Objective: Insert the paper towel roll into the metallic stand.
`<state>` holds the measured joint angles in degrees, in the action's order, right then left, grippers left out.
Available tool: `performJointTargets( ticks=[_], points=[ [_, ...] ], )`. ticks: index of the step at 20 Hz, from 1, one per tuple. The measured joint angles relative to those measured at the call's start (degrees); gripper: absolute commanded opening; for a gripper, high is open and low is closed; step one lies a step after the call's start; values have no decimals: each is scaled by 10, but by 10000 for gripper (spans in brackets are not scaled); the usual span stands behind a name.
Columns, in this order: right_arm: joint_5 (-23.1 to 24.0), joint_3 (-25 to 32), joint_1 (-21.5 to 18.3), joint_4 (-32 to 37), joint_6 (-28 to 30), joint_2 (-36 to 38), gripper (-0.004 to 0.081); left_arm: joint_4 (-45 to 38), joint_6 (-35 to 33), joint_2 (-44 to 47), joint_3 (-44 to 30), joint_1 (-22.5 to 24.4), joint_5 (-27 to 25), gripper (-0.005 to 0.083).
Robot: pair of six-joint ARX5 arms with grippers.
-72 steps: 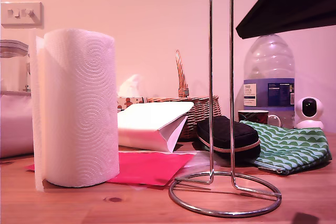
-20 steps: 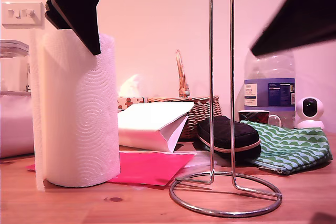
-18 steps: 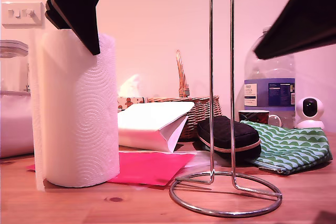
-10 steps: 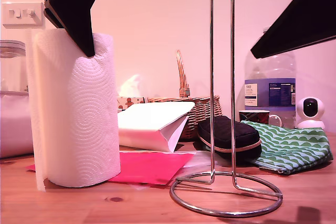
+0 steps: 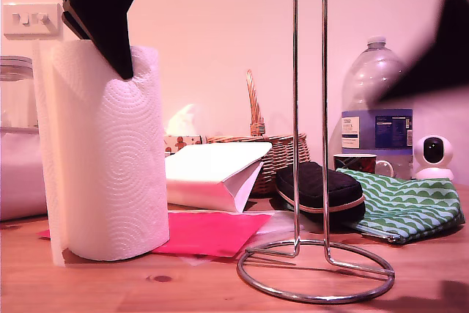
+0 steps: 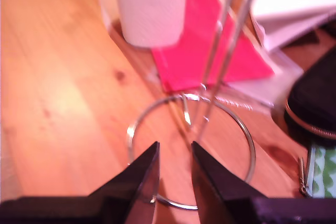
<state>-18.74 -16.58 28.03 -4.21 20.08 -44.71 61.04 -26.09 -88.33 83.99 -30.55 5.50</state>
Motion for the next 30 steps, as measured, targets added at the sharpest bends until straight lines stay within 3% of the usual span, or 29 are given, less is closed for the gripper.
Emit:
performJointTargets(
  ticks=[3,9,11,12,25,30],
  points=[
    [-3,-1,-25,51,10,-76,157,-2,0,0,0,0,0,-15],
    [-3,-1,-24,128,5,-145,166,-3,0,0,0,0,4,-15],
    [-17,-1,-24,141,-8,-164,276,-5,0,0,0,0,4,-15],
    [-19,-1,-23,150,-12,-172,290,-7,0,0,0,0,4,-15],
    [-19,-1,-5,293,-35,-297,279,-23,0,0,0,0,7,-16],
    [-19,-2,-2,342,-36,-369,193,-23,0,0,0,0,21,-20]
  ],
)
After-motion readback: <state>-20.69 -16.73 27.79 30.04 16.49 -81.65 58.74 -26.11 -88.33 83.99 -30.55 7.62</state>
